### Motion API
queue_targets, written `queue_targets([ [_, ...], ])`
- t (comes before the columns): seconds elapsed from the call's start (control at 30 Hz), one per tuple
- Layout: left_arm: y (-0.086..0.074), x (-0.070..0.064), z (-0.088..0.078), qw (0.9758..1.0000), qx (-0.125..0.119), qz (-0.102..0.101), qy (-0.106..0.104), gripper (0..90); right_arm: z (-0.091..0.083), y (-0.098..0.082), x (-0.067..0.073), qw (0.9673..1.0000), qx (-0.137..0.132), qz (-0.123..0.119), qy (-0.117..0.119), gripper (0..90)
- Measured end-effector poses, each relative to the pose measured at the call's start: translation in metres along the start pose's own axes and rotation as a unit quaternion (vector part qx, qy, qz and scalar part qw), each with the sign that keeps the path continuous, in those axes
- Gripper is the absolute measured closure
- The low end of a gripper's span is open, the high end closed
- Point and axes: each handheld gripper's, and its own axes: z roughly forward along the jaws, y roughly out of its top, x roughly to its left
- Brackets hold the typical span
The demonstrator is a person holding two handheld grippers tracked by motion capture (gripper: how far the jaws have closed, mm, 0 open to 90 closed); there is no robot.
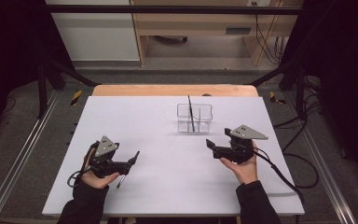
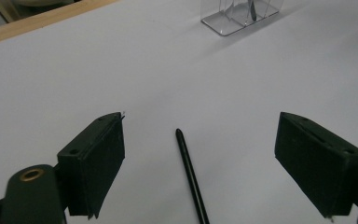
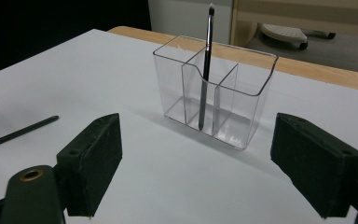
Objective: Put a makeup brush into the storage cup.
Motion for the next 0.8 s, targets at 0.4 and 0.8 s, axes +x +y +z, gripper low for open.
queue_targets([
  [0.4, -0.008, 0.007, 0.011, 0.9979, 0.063, -0.01, -0.006, 18.7, -0.001, -0.005, 0.002, 1.0, 0.009, -0.004, 0.001, 16.6],
  [0.8, -0.008, 0.016, 0.004, 0.9973, 0.072, -0.016, -0.001, 20.2, -0.005, -0.01, 0.003, 0.9999, 0.007, -0.006, 0.005, 13.8],
])
